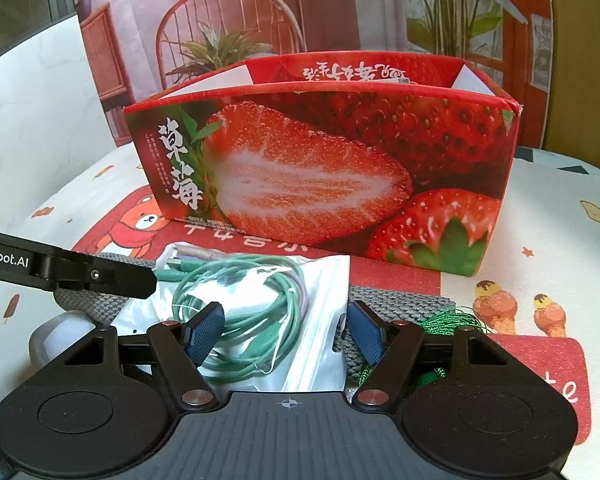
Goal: Organize soft objects
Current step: 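Reach down and close both grippers on the clear bag of green cables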
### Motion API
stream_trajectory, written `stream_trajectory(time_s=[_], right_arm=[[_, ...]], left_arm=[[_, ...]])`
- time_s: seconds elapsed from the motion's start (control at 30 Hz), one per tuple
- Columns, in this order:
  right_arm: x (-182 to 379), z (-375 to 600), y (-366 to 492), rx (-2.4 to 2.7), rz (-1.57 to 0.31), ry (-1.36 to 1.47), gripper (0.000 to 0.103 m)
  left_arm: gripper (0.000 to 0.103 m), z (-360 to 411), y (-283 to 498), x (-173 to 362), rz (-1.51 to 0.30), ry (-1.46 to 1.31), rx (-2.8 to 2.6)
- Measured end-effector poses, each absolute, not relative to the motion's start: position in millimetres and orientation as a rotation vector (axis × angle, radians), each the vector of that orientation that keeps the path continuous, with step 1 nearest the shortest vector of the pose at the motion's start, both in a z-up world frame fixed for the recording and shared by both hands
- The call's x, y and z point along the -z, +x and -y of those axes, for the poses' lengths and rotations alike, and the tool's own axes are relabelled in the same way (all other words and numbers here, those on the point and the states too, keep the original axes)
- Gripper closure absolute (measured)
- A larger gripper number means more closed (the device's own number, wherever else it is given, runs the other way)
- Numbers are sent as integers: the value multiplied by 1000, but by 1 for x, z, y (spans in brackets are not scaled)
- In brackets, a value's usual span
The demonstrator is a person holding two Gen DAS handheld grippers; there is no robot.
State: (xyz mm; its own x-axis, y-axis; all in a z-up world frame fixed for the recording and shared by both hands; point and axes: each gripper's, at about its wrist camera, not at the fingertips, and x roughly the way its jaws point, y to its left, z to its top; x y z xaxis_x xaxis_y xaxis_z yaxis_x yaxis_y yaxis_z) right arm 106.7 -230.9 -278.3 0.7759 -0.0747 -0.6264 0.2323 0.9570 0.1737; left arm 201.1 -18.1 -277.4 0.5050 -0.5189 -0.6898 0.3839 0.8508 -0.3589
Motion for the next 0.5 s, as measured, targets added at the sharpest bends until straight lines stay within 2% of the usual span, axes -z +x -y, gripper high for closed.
stream_trajectory(time_s=[0.5], right_arm=[[279,230,108,150,-673,247,34]], left_arm=[[52,19,226,294,-964,-240,580]])
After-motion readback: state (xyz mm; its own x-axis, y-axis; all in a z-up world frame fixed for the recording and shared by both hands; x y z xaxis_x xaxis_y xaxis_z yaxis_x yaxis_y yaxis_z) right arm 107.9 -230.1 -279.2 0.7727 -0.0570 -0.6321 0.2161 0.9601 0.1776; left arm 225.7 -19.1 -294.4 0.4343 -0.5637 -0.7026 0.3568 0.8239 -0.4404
